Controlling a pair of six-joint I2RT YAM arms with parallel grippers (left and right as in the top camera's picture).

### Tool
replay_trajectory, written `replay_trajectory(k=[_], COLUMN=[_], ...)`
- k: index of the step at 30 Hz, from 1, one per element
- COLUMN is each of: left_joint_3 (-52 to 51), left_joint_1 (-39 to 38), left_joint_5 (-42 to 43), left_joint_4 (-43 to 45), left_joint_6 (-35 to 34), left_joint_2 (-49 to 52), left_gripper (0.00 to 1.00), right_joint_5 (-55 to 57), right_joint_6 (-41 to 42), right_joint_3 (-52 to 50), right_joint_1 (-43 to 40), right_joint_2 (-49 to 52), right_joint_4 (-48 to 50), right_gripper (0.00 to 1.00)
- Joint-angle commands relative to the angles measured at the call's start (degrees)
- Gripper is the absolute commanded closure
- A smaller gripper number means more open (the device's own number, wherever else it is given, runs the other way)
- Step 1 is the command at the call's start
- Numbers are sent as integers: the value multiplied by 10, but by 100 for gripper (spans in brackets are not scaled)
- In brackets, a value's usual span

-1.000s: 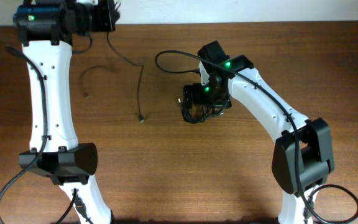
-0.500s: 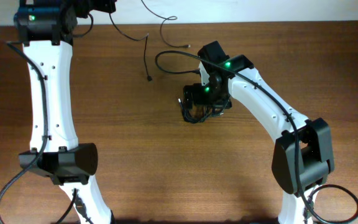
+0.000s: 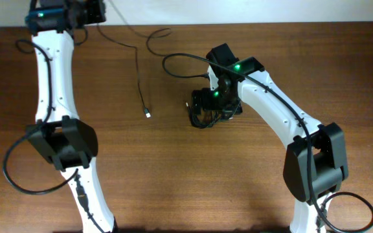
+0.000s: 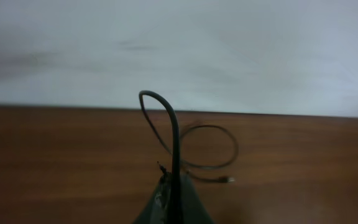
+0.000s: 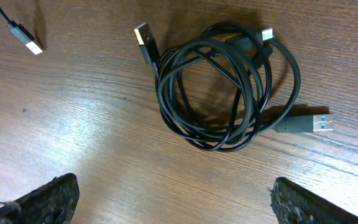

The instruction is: Untangle cables

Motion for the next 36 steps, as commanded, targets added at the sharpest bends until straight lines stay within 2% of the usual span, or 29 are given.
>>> replay_trajectory(k=[1,7,11,12,13,14,15,16,23,25,27,29,31,33,36], left_joint_3=[2,2,2,2,2,2,2,2,2,2,2,2,2,1,-1], left_joint_1=[49,127,172,182,192,205,216,226,273,273,271,266,259,251,245], left_joint_5=[-30,-36,-108,-131,-149,-160,-160,-160,-158,-158,-123,-37,-45,-99,-122], left_joint_4=[6,24,42,45,47,46,44,44,40,35,22,10,-14,-52,-75], left_joint_6=[-8,-7,-7,-7,-7,-7,-7,-7,-8,-35,-59,-59,-58,-21,44], left_joint_2=[16,69,117,126,135,144,149,153,149,147,144,143,143,148,170], left_gripper=[97,93,90,84,57,37,28,0,1,1,1,1,0,8,8], right_joint_5=[-5,-5,-5,-5,-5,-5,-5,-5,-5,-5,-5,-5,-5,-7,-14], right_joint_6=[-3,-3,-3,-3,-3,-4,-3,-3,-3,-3,-3,-3,-3,-3,-4], right_joint_3=[0,0,0,0,0,0,0,0,0,0,0,0,0,0,0], right_joint_1=[0,0,0,0,0,0,0,0,0,0,0,0,0,1,1], right_joint_2=[3,3,3,3,3,3,3,3,3,3,3,3,3,3,3], right_joint_4=[-3,-8,-15,-18,-21,-24,-24,-24,-26,-28,-28,-28,-28,-29,-28], right_gripper=[1,1,2,1,1,2,1,1,1,1,1,1,1,1,1])
